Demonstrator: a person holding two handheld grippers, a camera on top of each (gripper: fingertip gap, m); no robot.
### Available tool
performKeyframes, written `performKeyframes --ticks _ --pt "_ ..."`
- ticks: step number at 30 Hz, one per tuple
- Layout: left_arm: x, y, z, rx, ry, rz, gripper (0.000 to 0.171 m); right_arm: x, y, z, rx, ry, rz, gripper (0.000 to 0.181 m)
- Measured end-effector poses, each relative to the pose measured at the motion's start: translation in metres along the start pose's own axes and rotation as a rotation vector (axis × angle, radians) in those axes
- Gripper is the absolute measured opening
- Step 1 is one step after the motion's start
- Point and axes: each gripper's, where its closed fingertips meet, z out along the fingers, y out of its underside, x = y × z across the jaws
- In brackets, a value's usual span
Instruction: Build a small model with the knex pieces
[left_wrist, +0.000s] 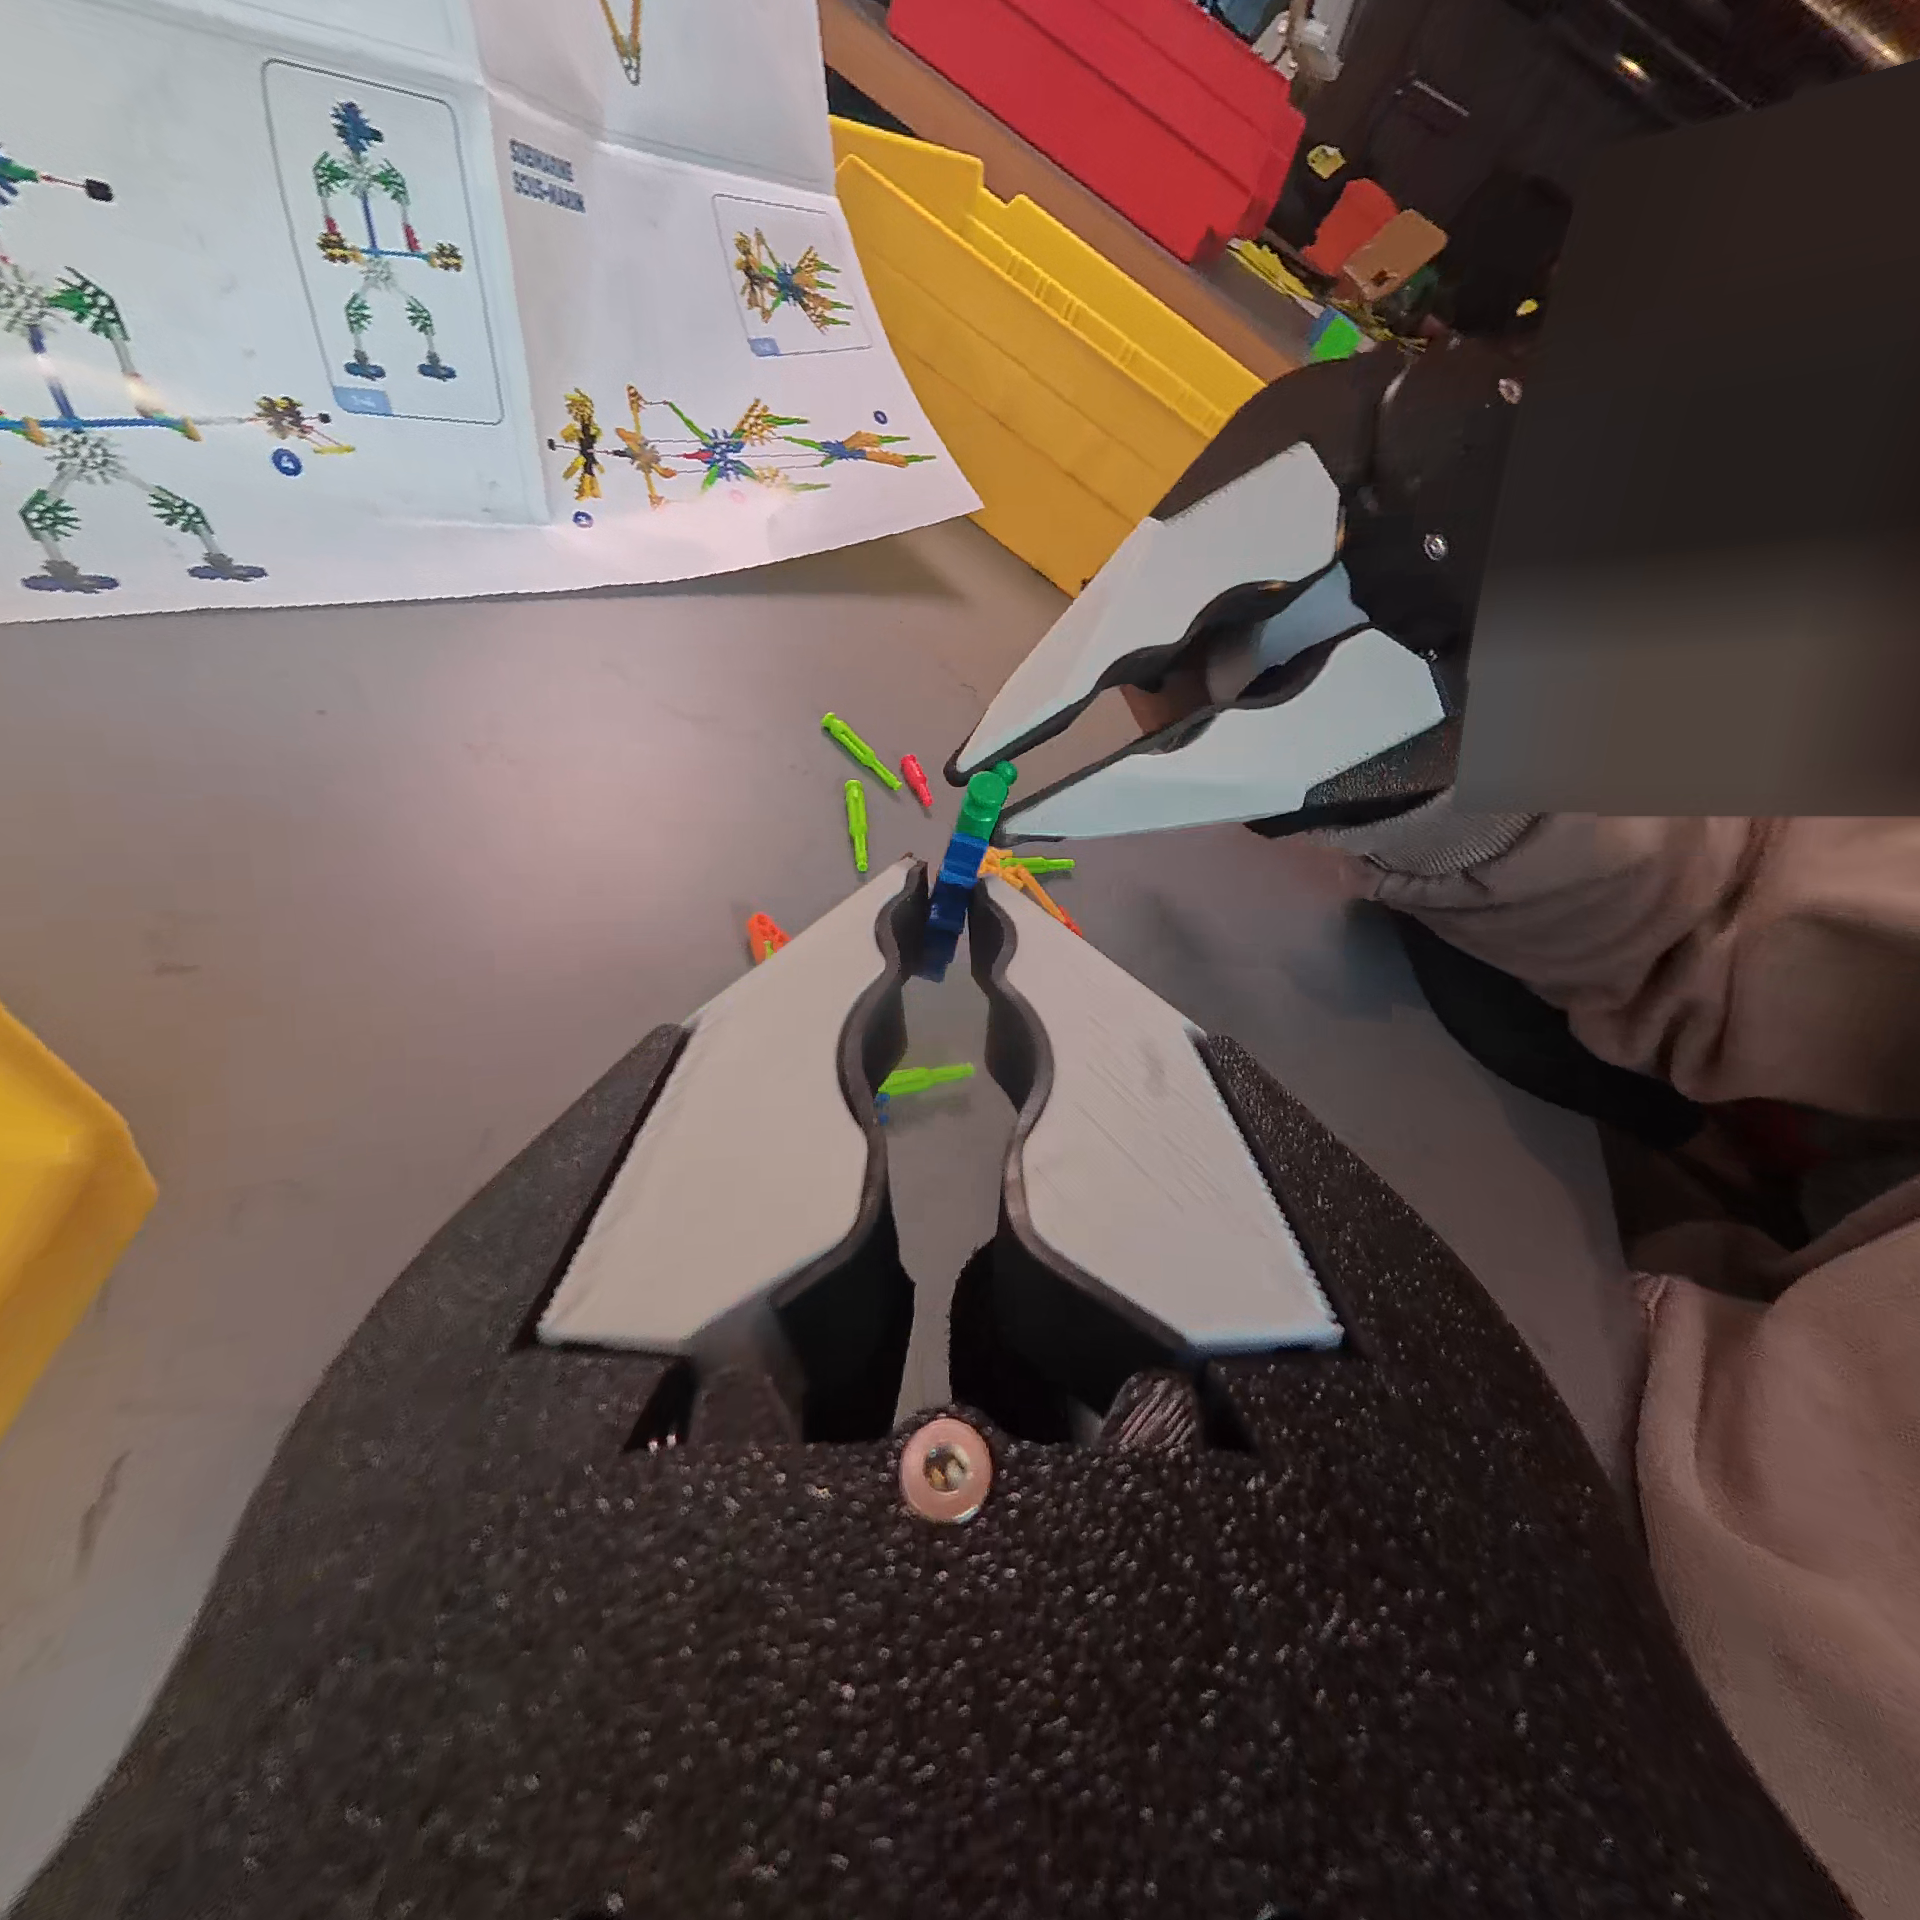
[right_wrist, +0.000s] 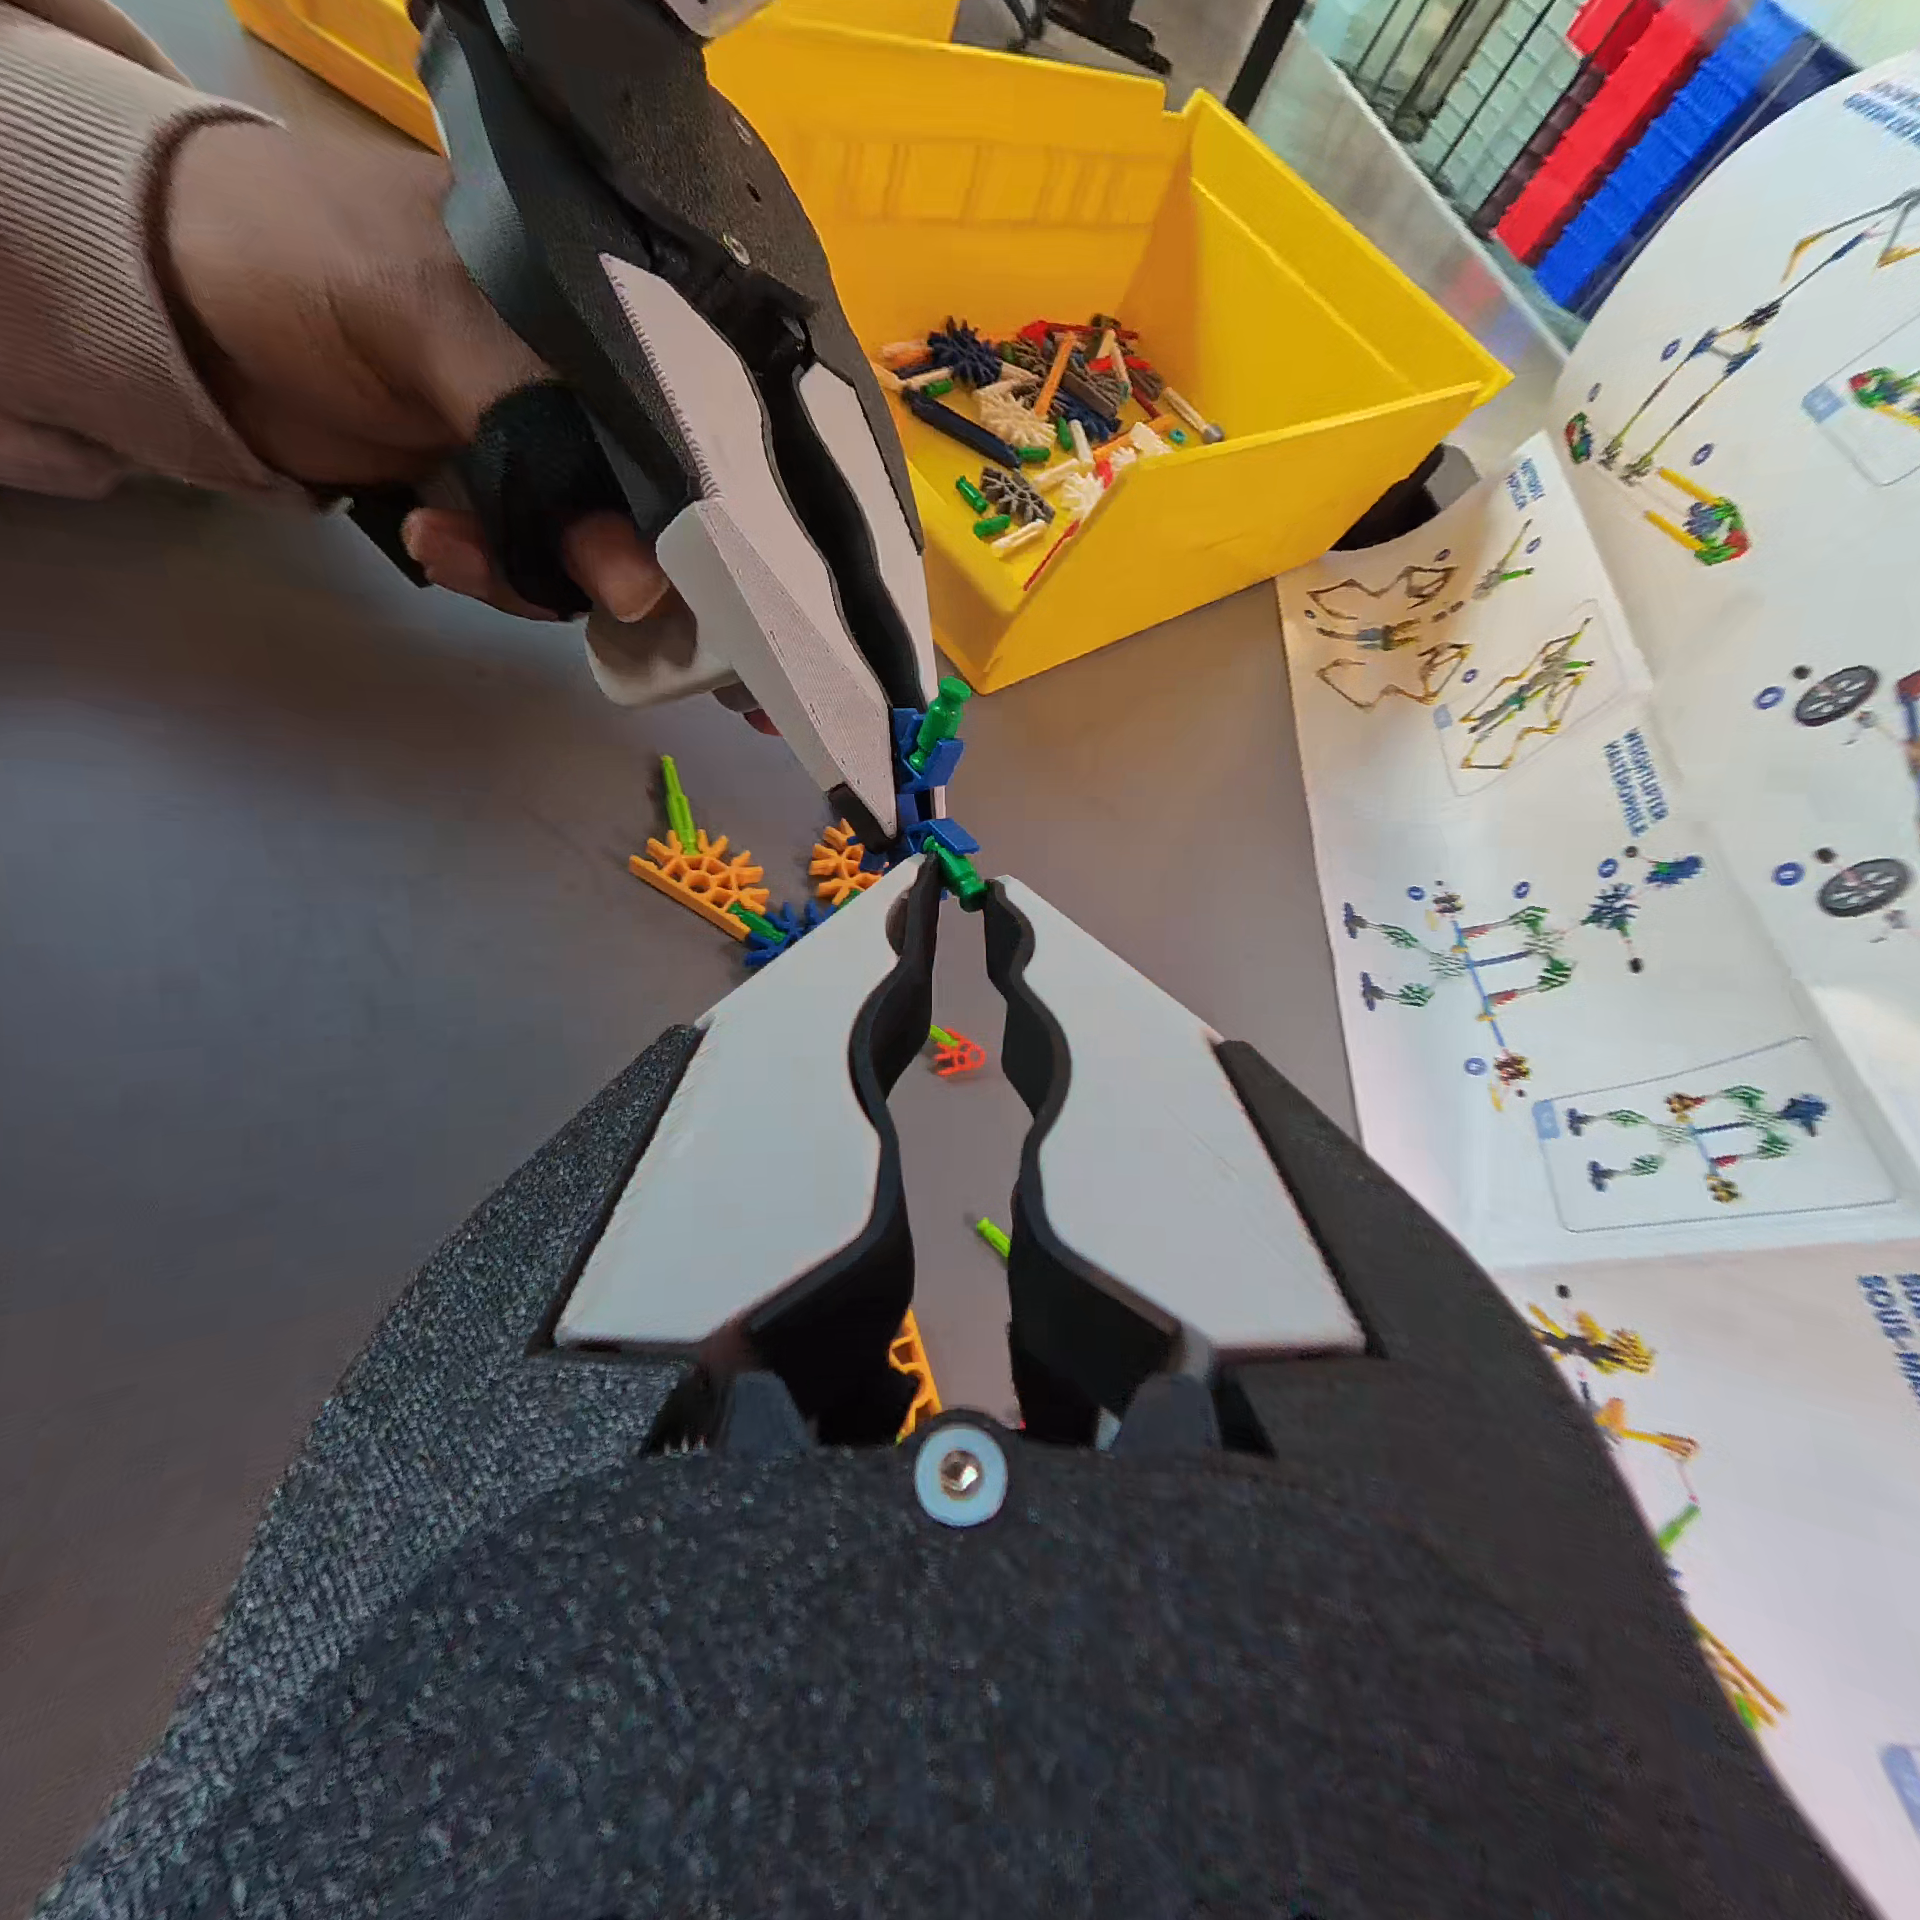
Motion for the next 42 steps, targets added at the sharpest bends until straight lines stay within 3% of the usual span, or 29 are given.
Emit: performKeyframes --ticks 6,16,20,24,28,30,33,37,42 --pt "-0.014 -0.005 -0.002 0.055 -0.107 -0.023 0.007 0.009 0.000 0.010 -0.092 0.277 -0.248 0.005" --pt "-0.021 -0.010 0.000 0.113 -0.166 -0.048 0.004 0.009 -0.002 0.017 -0.139 0.451 -0.400 0.001" --pt "-0.026 -0.021 0.001 0.153 -0.150 -0.092 0.005 0.023 -0.006 0.018 -0.116 0.461 -0.355 0.003" --pt "-0.034 -0.012 -0.003 0.141 -0.132 -0.138 0.005 0.019 -0.002 0.014 -0.050 0.347 -0.250 0.003" --pt "-0.037 -0.008 -0.011 0.129 -0.086 -0.154 0.006 0.042 0.036 0.000 -0.158 0.277 -0.027 0.003" --pt "-0.033 -0.008 -0.010 0.118 -0.068 -0.119 0.006 0.046 0.069 -0.004 -0.265 0.184 0.141 0.004" --pt "-0.026 0.000 -0.002 0.070 -0.043 -0.075 0.006 0.057 0.104 -0.005 -0.352 0.177 0.225 0.004" --pt "-0.016 0.007 0.006 0.026 -0.020 -0.030 0.006 0.059 0.125 0.004 -0.410 0.146 0.254 0.004" --pt "-0.011 0.010 0.008 0.004 -0.004 -0.012 0.006 0.059 0.126 0.006 -0.386 0.120 0.287 0.004"
